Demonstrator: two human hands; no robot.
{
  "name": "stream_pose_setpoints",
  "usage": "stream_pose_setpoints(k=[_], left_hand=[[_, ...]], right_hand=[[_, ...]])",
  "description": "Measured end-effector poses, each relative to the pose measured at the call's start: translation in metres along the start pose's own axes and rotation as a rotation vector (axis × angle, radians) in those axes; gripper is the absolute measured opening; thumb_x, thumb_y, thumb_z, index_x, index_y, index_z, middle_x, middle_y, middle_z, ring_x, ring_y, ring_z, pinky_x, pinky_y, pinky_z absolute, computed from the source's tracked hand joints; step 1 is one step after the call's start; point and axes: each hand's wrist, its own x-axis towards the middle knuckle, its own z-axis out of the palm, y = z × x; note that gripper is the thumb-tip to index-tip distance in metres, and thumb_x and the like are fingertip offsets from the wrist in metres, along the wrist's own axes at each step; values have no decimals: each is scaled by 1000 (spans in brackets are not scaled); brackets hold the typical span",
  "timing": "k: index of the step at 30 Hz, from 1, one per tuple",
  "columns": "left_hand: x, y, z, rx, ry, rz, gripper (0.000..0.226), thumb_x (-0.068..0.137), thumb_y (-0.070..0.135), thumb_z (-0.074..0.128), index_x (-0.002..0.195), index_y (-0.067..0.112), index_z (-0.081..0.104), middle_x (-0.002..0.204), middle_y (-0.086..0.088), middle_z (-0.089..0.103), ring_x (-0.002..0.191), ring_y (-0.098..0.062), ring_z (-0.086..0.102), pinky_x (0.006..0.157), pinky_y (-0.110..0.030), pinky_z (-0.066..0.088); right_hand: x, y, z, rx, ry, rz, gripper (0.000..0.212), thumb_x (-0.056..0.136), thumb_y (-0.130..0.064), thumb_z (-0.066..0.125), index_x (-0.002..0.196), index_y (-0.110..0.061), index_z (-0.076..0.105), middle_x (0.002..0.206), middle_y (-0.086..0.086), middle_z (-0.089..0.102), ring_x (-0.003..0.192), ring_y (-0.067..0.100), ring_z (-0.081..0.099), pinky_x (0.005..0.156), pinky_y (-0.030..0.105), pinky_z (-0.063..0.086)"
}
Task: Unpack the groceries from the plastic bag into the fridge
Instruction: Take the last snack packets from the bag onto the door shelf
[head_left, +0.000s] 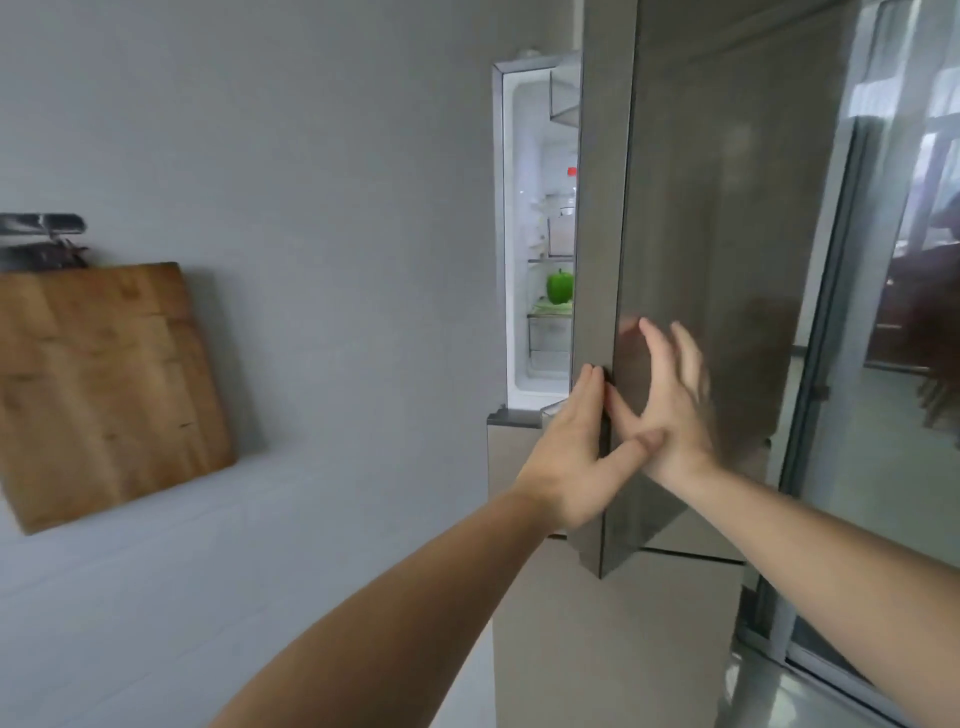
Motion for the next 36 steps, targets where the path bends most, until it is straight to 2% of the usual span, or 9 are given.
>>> stream_pose_setpoints(k=[3,8,13,17,21,24,30,34,36], left_hand=[[17,-24,-17,-160,18,-111,93,86,61,50,155,27,-2,160,18,-9,144,5,-7,119,-25,2],[60,-70,-42,-307,162,-230,81,92,49,56,155,28,9,159,20,11,144,5,10,110,-16,11],[113,-114,-61,-378,307,-301,99,68,71,63,152,35,25,155,18,29,142,0,27,120,-36,21],[152,-148,-82,-384,358,-366,92,66,74,60,147,39,34,149,16,41,137,-7,38,118,-42,26],[196,-190,-99,-345,301,-404,75,80,57,66,146,44,33,145,14,47,131,-10,46,113,-36,31],[228,-216,-103,-360,305,-408,78,80,44,73,147,44,32,143,17,46,129,-7,47,104,-30,36],[285,-259,-115,-397,261,-391,84,70,31,69,146,41,35,141,13,50,126,-9,51,107,-34,42],[307,-284,-121,-373,215,-319,70,84,6,55,142,44,42,131,14,57,105,2,61,80,-13,47],[310,-291,-126,-368,189,-272,70,83,-1,51,136,46,49,124,16,63,97,6,64,76,-12,50]], right_hand=[[18,-2,36,-15,-57,-44,77,84,-52,60,148,-43,17,160,-4,1,146,22,9,115,45,18],[67,11,97,-141,-159,-191,83,75,-54,46,148,-48,7,160,-4,-12,148,21,-4,116,51,6],[114,38,153,-297,-231,-401,83,81,-55,60,149,-46,12,161,0,-14,148,29,-6,114,57,8],[147,51,182,-430,-296,-485,79,83,-49,60,149,-41,17,160,0,-19,146,28,-16,111,63,10],[184,64,207,-607,-282,-465,86,82,-45,64,150,-39,12,158,4,-21,144,33,-19,106,71,9],[205,75,229,-710,-290,-439,91,78,-45,67,151,-39,11,160,6,-16,144,35,-17,105,73,9],[236,82,267,-849,-272,-384,94,79,-46,66,152,-35,7,160,9,-15,144,40,-14,105,73,8],[246,85,285,-895,-218,-364,97,68,-49,74,150,-31,25,161,15,4,145,45,2,102,76,10],[245,90,293,-908,-189,-356,98,65,-48,75,150,-29,29,160,16,10,144,46,7,101,77,9]])
